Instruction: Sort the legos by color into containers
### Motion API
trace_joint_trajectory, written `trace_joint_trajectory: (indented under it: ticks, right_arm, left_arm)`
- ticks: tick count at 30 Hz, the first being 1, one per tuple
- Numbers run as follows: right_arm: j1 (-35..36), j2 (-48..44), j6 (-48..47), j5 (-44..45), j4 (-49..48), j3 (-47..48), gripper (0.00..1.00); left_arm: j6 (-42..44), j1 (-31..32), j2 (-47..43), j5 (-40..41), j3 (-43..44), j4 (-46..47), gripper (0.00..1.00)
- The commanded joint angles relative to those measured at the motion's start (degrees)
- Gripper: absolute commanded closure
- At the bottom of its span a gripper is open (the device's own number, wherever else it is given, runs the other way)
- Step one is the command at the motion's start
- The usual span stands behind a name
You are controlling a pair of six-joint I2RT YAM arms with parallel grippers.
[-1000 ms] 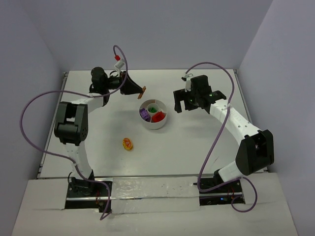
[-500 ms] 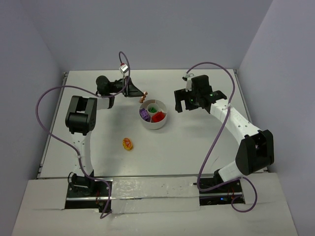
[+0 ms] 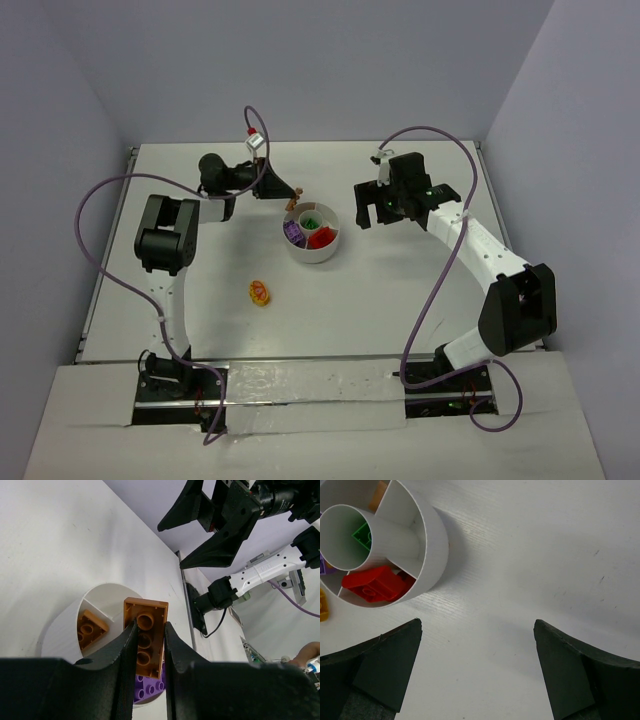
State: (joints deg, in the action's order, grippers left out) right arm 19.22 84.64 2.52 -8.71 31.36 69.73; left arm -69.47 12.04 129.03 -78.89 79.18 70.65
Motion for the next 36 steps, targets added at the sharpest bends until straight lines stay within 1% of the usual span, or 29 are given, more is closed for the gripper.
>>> trace_joint_trajectory:
  ticks: [1,8,15,17,20,22,24,25,27,32,33,36]
  right_arm:
    - [-0.59,0.10,-0.06,-0.43,-0.33,0.58,0.00]
    - [-0.76,-0.09,-0.15,-0.52,-0.42,0.14,0.00]
    - [-0.83,-0.27,-0.06,-0.43,-0.42,0.31,0.00]
    - [-0.85,-0.35,-0.06,-0.49,-0.42,0.31,0.00]
    - [-0.94,-0.35,-0.06,-0.47,-0.42,0.26,0.00]
    - [-0.94,-0.31,-0.06,-0.52,-0.42,0.31,0.00]
    - [-0.91,-0.27,-0.06,-0.55,-0.42,0.34,0.00]
    - [-0.86,-0.27,-0.06,-0.61,-0.42,0.40,0.00]
    - [-0.94,-0.27,-0.06,-0.61,-0.42,0.40,0.00]
    - [-0.94,-0.35,-0.15,-0.87,-0.33,0.66,0.00]
    - [-0.94,-0.35,-0.07,-0.87,-0.33,0.75,0.00]
    - [-0.94,-0.44,-0.06,-1.19,-0.33,0.81,0.00]
  left_arm:
    - [1.75,1.65,-1.68,-0.39,1.86,1.36,0.99]
    - [2.17,2.20,-1.04,-0.39,1.79,-0.15,0.95]
    - [8.12,2.20,-1.62,0.14,1.39,-6.75,0.88]
    - [11.92,2.20,-2.14,0.46,1.30,-13.04,0.84]
    - [16.63,2.20,-2.57,0.81,1.42,-17.17,0.80]
    - [19.41,2.20,-2.87,1.02,1.51,-20.80,0.72]
    - [20.82,2.20,-3.13,1.30,1.56,-22.21,0.68]
    - [22.50,2.20,-3.45,1.56,1.69,-23.61,0.63]
    - [25.97,2.20,-3.99,2.10,2.15,-27.31,0.57]
    - [38.15,2.20,-6.50,4.00,4.75,-44.46,0.50]
    - [39.56,2.20,-6.77,4.35,5.02,-45.92,0.49]
    - [42.12,2.06,-8.04,4.84,5.14,-47.72,0.48]
